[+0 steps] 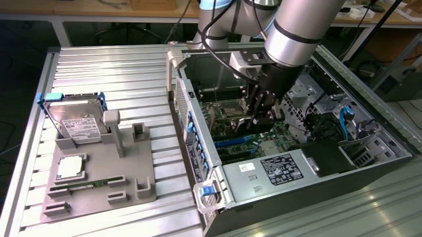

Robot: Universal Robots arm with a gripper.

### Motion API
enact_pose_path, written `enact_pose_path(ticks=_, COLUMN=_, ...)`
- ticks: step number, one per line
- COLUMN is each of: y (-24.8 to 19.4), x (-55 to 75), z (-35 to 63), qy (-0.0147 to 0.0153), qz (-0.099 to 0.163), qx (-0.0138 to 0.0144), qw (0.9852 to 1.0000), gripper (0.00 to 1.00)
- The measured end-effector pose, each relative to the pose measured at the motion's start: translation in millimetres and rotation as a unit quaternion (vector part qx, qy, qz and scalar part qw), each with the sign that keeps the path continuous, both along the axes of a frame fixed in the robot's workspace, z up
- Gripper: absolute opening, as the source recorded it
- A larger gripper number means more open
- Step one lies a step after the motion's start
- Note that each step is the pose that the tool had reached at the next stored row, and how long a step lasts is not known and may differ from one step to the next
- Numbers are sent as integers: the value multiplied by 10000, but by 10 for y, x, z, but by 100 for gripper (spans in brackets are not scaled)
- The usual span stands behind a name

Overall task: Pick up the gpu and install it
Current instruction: 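Insert the gpu into the slot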

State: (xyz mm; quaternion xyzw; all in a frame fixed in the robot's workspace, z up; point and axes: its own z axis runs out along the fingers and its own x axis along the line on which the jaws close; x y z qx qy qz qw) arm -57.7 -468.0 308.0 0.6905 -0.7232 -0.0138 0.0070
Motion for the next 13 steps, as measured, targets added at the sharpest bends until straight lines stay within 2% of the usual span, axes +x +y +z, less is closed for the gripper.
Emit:
enact_pose_path(ticks=7, y=0, x=0, z=-89, qy=0, qz=0, qx=0, qw=10000, gripper=27)
enact_pose_path(ticks=13, y=0, x=0, z=-97, qy=0, qz=0, qx=0, qw=10000, gripper=27)
